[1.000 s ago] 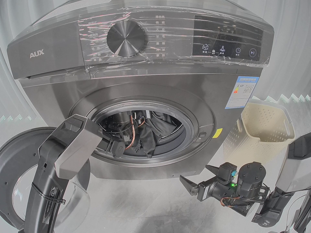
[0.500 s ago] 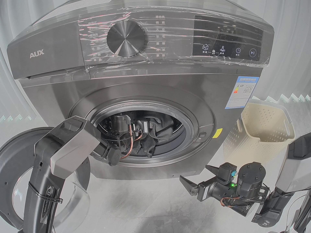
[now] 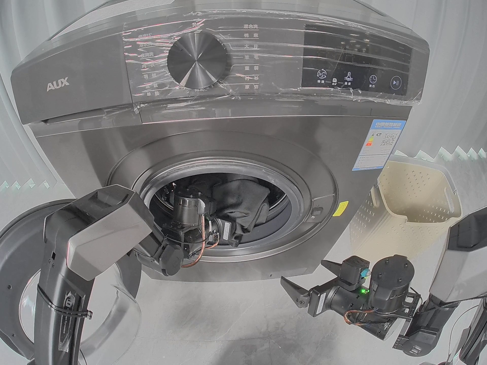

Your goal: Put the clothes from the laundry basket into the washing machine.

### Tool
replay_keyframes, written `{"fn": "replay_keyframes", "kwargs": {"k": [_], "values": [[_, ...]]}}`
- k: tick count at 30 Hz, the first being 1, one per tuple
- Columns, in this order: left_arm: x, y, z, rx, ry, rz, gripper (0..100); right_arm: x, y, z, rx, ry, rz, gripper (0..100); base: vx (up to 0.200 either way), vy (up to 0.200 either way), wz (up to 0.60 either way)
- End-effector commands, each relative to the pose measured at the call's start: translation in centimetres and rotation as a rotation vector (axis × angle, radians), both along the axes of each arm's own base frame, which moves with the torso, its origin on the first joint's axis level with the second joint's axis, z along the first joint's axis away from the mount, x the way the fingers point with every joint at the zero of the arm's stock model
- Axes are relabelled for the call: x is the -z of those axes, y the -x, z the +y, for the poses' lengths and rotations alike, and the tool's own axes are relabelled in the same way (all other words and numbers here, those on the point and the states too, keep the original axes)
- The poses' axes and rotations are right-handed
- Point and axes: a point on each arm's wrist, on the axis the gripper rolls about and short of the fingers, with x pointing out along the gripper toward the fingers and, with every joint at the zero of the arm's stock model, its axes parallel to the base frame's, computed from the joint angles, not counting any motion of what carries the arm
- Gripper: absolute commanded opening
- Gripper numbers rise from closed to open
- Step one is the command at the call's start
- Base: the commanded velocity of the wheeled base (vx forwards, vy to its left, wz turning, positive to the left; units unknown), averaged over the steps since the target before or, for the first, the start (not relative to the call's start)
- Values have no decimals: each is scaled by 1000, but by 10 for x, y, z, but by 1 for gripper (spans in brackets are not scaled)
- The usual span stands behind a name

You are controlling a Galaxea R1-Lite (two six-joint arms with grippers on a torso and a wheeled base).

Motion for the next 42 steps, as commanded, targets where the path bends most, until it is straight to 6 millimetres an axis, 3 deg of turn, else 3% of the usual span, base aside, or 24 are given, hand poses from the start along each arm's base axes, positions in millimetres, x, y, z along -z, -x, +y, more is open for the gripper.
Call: {"fn": "replay_keyframes", "kwargs": {"k": [1, 7, 13, 18, 25, 26, 34, 39, 42], "values": [[12, -1, 1, -2, -14, 22, 0, 2, -1, 1, 0, 5, 6, 100, 0, 0, 0], [10, -12, -6, -11, 23, -17, 0, 2, 0, 1, -2, 4, 4, 100, 0, 0, 0], [-31, -50, -12, -132, 178, -194, 0, 2, -1, 0, 0, 3, 3, 100, 0, 0, 0], [-44, -74, -3, -200, 222, -291, 0, 2, -1, 1, 0, 4, 4, 100, 0, 0, 0], [-52, -83, 0, -227, 247, -343, 0, 2, -1, 1, 0, 4, 4, 100, 0, 0, 0], [-52, -83, -1, -225, 249, -346, 100, 2, -1, 1, 0, 4, 4, 100, 0, 0, 0], [-38, -67, -3, -216, 226, -264, 100, 1, 0, 0, 0, 2, 2, 100, 0, 0, 0], [-41, -44, -7, -187, 202, -226, 100, 1, 0, -1, 1, 4, 4, 100, 0, 0, 0], [-46, -16, -9, -153, 178, -176, 100, 1, 1, -1, 1, 4, 4, 100, 0, 0, 0]]}}
